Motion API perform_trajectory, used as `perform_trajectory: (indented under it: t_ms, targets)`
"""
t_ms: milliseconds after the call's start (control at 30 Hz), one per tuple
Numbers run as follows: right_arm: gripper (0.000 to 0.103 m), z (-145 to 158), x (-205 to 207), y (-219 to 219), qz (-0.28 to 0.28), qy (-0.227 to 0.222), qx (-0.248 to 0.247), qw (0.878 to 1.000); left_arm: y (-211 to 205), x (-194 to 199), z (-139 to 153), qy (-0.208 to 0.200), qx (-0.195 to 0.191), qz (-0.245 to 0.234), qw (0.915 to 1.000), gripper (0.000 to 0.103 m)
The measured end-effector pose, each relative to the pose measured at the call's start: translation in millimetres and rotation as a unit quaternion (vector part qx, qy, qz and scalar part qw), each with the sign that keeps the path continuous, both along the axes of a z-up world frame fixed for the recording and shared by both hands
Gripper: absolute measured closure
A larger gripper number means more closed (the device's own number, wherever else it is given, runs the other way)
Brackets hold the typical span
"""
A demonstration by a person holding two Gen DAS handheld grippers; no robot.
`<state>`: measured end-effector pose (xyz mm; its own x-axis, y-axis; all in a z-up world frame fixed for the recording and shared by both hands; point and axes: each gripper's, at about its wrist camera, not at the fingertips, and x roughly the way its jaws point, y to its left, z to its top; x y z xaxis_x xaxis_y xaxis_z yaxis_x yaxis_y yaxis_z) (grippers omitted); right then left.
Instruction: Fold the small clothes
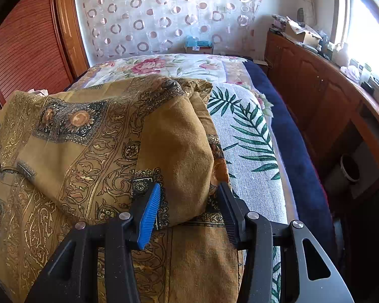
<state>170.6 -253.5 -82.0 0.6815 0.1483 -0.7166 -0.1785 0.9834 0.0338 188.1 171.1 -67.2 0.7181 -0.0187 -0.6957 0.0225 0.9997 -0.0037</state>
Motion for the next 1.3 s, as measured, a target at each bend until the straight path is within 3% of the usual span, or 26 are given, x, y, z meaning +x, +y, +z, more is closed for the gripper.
perform_trajectory:
  t_ms: [333, 367, 400, 467, 500, 667, 900, 1300]
  targets:
    - [0.055, 1, 0, -2, 0.001, 0.002, 0.005, 1.000, -13, -26, 31, -0.036, -0.023, -0.019, 0.9989, 0.101]
    - [0.058, 2, 3, -1, 0.008, 0.008, 0.006, 1.000, -16, -28, 33, -0.037, -0.023, -0.021, 0.9988, 0.101]
    - [0.071, 4, 5, 0, 0.019, 0.011, 0.008, 1.000, -18, -31, 34, -0.039, -0.021, -0.024, 0.9987, 0.101]
    - [0.084, 9, 7, 0, 0.034, 0.008, 0.023, 0.999, -21, -35, 37, -0.043, -0.021, -0.028, 0.9985, 0.101]
    - [0.096, 10, 8, 0, 0.041, 0.009, 0.032, 0.999, -22, -37, 39, -0.045, -0.022, -0.028, 0.9984, 0.101]
    - [0.099, 35, -10, -7, 0.053, -0.042, 0.066, 0.996, -25, -56, 61, -0.069, -0.050, -0.037, 0.9956, 0.101]
    - [0.099, 72, -52, -26, 0.059, -0.093, 0.083, 0.990, -21, -114, 78, -0.094, -0.082, -0.040, 0.9914, 0.101]
    - [0.099, 72, -144, -55, 0.067, -0.086, 0.061, 0.992, -13, -209, 39, -0.049, -0.105, -0.014, 0.9931, 0.101]
